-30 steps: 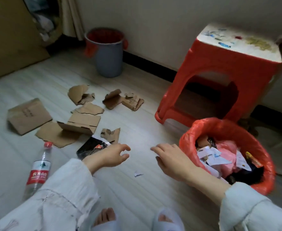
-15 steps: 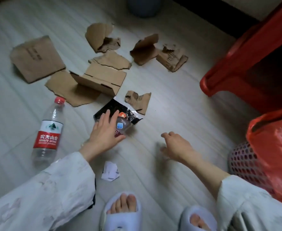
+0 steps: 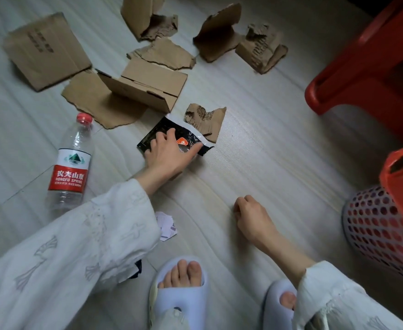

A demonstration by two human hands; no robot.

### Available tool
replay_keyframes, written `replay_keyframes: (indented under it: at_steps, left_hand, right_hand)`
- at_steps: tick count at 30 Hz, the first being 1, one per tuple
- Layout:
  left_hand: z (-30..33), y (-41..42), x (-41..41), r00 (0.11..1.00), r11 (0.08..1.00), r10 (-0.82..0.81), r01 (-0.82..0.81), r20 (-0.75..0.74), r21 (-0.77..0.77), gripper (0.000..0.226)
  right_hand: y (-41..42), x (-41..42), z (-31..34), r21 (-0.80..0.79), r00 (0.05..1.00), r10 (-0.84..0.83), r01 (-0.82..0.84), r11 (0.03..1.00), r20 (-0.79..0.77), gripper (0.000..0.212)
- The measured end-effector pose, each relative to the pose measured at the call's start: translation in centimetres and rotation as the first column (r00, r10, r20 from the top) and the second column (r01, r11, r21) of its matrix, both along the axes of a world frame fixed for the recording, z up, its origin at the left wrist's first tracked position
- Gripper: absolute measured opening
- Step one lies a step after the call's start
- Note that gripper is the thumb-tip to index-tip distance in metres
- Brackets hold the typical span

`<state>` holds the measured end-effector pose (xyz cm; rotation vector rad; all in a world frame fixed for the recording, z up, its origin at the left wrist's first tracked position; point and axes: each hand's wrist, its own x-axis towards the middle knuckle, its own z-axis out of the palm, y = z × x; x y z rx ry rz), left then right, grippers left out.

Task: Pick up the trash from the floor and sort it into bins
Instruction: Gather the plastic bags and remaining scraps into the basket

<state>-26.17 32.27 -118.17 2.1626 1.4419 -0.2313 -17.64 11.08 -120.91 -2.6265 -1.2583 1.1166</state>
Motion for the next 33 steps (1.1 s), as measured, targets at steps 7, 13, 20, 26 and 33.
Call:
replay_keyframes:
  at_steps: [7,13,20,26,33]
  left_hand:
    - [-0.4,0.1,1.3,0.978,0.988,0.140,-0.149,0.155,0.045,0.030]
    - [3.1,1.3,-2.6,0.813,0.943,0.242,-0.325,0.529,0.069,0.016]
    - [5.4,0.5,-10.5,0.533,0.840,0.449,-0.525,0.717,-0.136,0.015]
    - [6.1,-0.6,-12.2,0.430,0.780,0.529,-0.586,0.732,-0.219,0.019]
    - [6.1,-1.3,-10.7,0.440,0.814,0.518,-0.518,0.734,-0.264,0.014]
  right_hand:
    - [0.1,0.3,-0.2,-0.012,1.000,0.016,-0.016,1.000,-0.005,0.018]
    - [1.1,-0.7,0.1,0.109,0.971,-0.159,0.180,0.978,-0.178,0.014]
    - [5.1,-7.3,0.2,0.256,0.958,0.086,-0.014,0.967,-0.274,0.017]
    - [6.6,-11.9,-0.7,0.234,0.935,0.345,-0.320,0.918,-0.077,0.021]
    - [7.5,-12.0,-0.7,0.169,0.954,0.285,-0.268,0.949,-0.090,0.023]
